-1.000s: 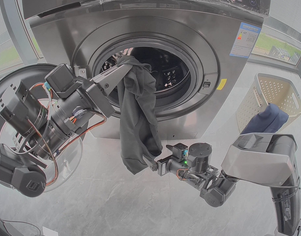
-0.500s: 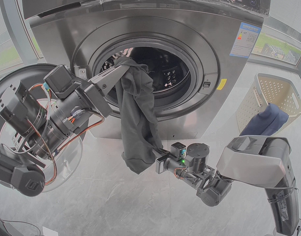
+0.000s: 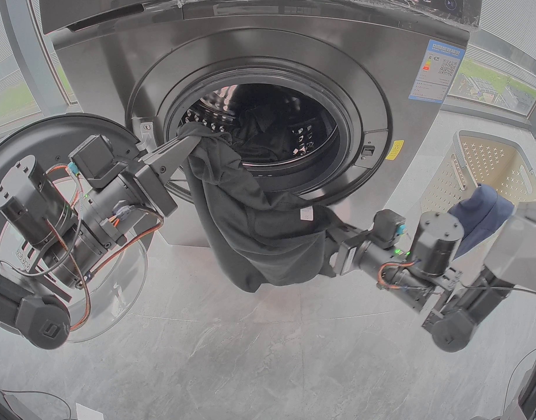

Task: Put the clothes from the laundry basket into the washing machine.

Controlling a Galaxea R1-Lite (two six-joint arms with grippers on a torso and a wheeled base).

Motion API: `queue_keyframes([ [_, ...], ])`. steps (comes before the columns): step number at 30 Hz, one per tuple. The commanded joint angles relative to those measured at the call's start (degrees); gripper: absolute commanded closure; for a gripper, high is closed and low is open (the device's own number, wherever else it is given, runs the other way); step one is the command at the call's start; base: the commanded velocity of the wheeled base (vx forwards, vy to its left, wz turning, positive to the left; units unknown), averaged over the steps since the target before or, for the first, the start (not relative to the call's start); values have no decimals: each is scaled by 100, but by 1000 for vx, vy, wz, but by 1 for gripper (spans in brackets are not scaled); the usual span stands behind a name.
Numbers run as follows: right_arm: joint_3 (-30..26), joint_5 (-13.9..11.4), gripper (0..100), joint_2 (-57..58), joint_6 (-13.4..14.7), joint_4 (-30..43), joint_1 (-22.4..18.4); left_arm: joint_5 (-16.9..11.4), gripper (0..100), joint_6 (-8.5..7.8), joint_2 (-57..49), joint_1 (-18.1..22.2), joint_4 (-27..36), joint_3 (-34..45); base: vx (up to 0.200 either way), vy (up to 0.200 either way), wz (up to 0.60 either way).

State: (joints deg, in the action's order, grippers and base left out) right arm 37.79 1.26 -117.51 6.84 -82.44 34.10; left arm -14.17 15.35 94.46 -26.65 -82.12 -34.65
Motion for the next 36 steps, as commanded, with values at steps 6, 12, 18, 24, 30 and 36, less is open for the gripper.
queue_keyframes([
  [6,-747,6,100,1836,63,-61,-395,212,100,-5,-763,151,82,617,0,0,0],
  [12,-633,68,100,2100,72,-70,-386,221,100,-14,-1299,160,90,898,0,0,0],
  [18,-474,103,100,2364,63,-61,-404,160,100,-41,-1519,178,90,942,0,0,0],
  [24,-501,112,100,2408,72,-70,-413,142,100,-93,-1484,195,73,626,0,0,0],
  [30,-483,402,100,2267,81,-61,-430,186,100,-102,-1528,265,-15,670,0,0,0],
  [36,-343,428,100,2302,98,-61,-465,151,100,-172,-1501,318,-15,872,0,0,0],
])
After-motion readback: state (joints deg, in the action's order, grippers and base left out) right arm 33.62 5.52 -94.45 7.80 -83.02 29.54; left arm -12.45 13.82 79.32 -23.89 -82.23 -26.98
